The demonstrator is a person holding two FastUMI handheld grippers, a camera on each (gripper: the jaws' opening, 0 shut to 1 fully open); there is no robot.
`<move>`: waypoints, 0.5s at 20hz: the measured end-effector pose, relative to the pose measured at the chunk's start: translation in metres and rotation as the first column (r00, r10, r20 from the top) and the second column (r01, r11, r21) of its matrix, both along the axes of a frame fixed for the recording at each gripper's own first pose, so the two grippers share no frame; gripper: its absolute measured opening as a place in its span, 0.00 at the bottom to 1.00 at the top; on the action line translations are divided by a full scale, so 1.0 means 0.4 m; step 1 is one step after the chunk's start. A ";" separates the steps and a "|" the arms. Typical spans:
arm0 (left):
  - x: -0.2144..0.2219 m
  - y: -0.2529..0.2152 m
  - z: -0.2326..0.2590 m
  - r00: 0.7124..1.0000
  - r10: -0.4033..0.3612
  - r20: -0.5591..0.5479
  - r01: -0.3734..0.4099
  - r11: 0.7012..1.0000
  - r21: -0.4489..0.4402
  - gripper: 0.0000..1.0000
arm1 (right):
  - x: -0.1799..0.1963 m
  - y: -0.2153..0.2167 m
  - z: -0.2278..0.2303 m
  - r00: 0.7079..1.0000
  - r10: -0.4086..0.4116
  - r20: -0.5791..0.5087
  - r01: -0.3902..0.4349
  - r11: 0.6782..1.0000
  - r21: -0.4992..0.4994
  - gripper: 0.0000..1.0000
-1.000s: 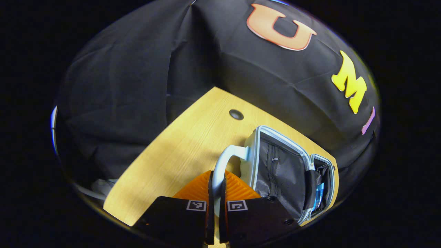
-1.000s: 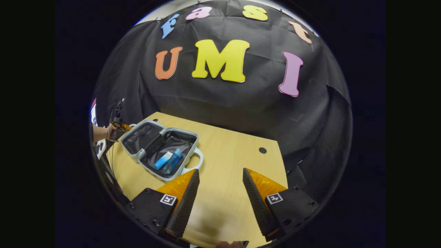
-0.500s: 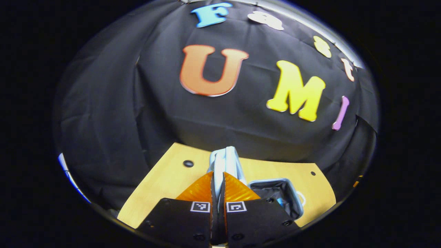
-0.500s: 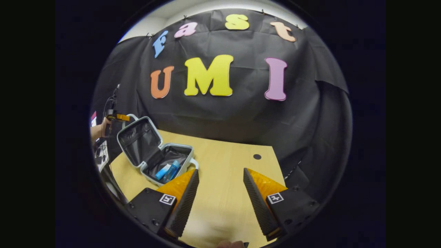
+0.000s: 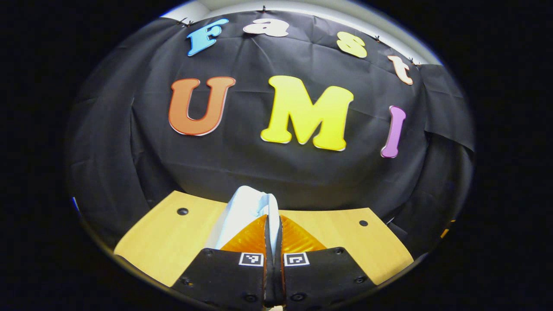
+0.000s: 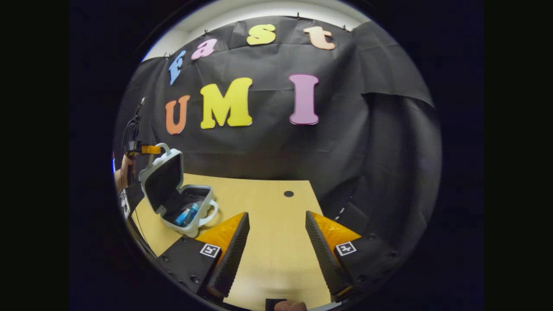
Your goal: First open the suitcase, pack the skin care products into it, and then close the suitcase.
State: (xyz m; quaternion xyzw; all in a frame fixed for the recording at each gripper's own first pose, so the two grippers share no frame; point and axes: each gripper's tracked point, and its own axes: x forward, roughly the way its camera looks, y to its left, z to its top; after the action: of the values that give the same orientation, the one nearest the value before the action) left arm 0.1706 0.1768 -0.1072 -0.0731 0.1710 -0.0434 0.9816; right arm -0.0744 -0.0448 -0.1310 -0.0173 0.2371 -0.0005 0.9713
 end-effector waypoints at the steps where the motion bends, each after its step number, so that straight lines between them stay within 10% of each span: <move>1: 0.003 -0.044 -0.015 1.000 -0.015 0.006 0.015 1.000 0.014 0.03 | -0.010 -0.024 0.002 1.000 -0.013 -0.004 0.013 1.000 -0.013 0.78; 10: 0.005 -0.334 -0.297 0.980 -0.169 -0.106 0.178 0.981 0.080 0.03 | -0.073 -0.101 -0.012 0.994 -0.052 -0.091 0.041 0.992 -0.122 0.76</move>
State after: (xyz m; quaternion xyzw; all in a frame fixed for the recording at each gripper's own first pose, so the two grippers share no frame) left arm 0.1727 0.0433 -0.2260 -0.0162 0.2268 -0.1177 0.9667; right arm -0.1036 -0.0851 -0.1356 -0.0702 0.2827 -0.0365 0.9559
